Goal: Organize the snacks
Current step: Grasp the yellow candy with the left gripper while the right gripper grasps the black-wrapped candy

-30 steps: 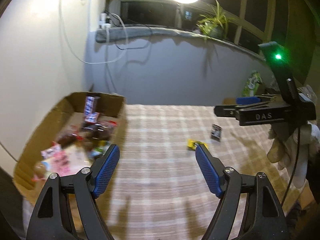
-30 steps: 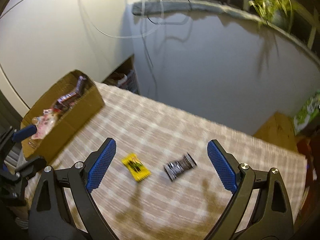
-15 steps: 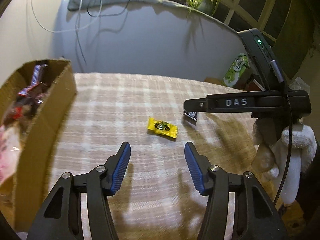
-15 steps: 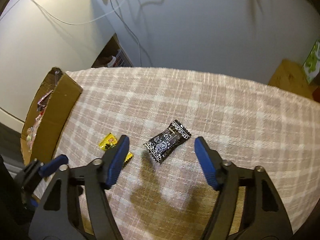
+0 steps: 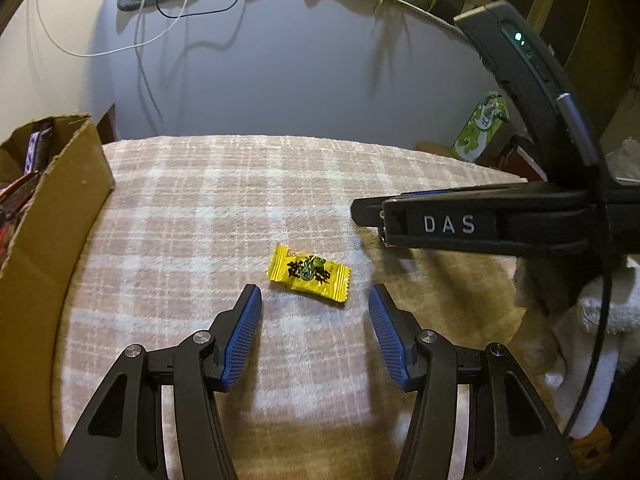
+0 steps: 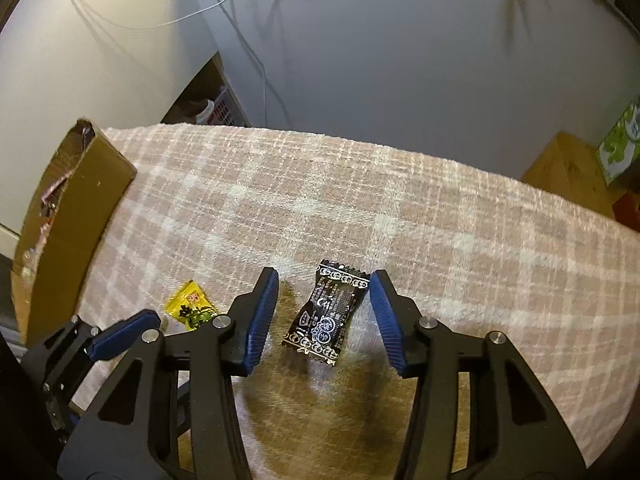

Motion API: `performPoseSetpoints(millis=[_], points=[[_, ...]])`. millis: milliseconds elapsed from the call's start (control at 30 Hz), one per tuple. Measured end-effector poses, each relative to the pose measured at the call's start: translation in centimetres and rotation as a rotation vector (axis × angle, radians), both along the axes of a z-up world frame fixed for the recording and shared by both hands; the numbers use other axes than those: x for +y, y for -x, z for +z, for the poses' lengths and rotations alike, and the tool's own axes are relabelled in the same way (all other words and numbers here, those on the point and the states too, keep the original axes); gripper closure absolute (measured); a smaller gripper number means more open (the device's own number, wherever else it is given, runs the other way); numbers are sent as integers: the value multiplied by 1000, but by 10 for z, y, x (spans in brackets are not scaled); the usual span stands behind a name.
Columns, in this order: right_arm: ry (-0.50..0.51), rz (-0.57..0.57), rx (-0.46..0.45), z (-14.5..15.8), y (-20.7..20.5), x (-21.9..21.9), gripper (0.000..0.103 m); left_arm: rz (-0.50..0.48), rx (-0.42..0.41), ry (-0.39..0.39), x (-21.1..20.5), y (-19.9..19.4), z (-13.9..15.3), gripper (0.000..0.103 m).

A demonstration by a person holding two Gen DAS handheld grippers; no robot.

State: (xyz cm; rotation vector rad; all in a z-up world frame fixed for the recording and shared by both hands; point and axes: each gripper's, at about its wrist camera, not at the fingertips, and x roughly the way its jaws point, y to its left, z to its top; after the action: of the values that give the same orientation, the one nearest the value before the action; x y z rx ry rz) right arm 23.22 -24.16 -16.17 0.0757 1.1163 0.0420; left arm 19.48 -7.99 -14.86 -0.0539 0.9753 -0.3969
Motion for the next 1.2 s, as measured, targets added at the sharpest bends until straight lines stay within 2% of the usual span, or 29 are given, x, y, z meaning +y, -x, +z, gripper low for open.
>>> performPoseSetpoints(millis=[67, 133, 267, 433, 500, 567, 600, 667, 700, 800, 1200], points=[[55, 19, -3, 0, 0, 1, 69, -2, -1, -13, -5, -2, -4, 48], [75, 37, -1, -1, -1, 1, 74, -6, -9, -29, -11, -5, -5, 48], [118, 44, -5, -1, 4, -10, 74, -13, -23, -51, -21, -8, -6, 48], [124, 49, -13, 0, 12, -20, 74, -8, -43, -99, -29, -12, -8, 48], [132, 59, -18, 0, 13, -20, 74, 8, -55, -122, -31, -13, -8, 64], [135, 64, -25, 0, 13, -20, 74, 22, -60, -129, -30, -13, -9, 70], [136, 66, -28, 0, 13, -20, 74, 27, -63, -136, -29, -14, -9, 81], [135, 67, -34, 2, 16, -23, 74, 42, -71, -149, -24, -15, -9, 94], [134, 67, -38, 2, 16, -23, 74, 47, -66, -133, -20, -16, -9, 97], [130, 71, -47, 1, 18, -23, 74, 56, -58, -101, -12, -18, -10, 100], [83, 65, -74, 3, 32, -33, 74, 48, -86, -71, -7, -9, -3, 103]])
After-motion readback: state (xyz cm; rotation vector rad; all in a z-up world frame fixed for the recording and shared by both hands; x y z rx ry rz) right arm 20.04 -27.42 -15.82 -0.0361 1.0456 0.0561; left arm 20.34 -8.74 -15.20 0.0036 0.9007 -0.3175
